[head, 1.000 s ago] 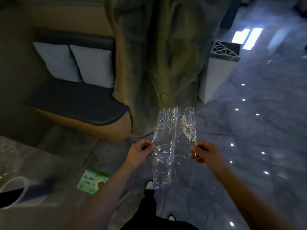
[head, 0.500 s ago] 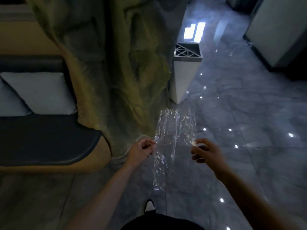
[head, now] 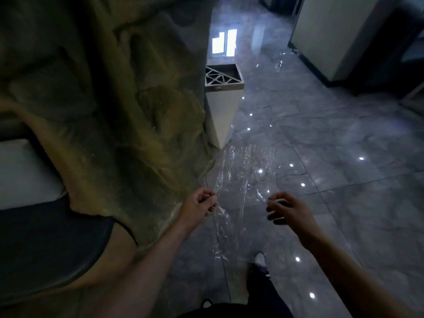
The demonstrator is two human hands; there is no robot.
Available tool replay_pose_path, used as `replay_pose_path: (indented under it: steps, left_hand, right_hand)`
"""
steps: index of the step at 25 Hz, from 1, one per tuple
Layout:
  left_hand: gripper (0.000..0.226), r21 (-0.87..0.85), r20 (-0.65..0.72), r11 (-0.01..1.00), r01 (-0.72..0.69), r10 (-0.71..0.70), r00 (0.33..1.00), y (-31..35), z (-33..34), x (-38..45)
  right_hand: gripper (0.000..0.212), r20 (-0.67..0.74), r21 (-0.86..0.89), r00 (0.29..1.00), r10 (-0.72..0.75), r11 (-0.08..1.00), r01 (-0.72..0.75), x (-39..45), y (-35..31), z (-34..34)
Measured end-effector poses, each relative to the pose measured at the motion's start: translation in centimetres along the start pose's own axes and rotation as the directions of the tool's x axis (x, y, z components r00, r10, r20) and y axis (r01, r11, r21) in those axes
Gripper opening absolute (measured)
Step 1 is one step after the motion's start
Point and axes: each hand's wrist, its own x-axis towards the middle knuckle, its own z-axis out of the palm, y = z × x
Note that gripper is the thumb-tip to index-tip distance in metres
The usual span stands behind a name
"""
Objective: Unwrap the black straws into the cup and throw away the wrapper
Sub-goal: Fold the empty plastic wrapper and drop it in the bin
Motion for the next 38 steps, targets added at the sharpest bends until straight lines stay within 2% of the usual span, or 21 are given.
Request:
replay_pose_path:
  steps: [10,18,26,38]
  left_hand:
    - [0.012,-0.018,-0.040,1.000,0.019,-0.019,0.999,4.7,10.2,12.3]
    - [0.012,0.063,-0.046,0.998,-0.027,0.030,0.998,9.3,18.0,20.6]
    - [0.010,0.097,-0.027,0.995,-0.029,0.032,0.999,11.4,19.3,29.1]
    - [0.015,0.095,0.084,0.995,-0.038,0.030,0.996,14.9,15.5,46.7]
  right_hand:
    - [0.005,-0.012,0.020,1.000,-0.008,1.000,0.008,10.8,-2.8,-11.4]
    - [0.010,-0.038,0.009,0.999,0.000,1.000,0.000,17.8,-6.2,-20.7]
    - [0.011,-0.082,-0.013,0.997,0.015,1.000,-0.016,25.3,-8.0,-22.1]
    - [0.009,-0.161,0.011,0.984,0.079,0.997,-0.078,39.9,-13.9,-20.2]
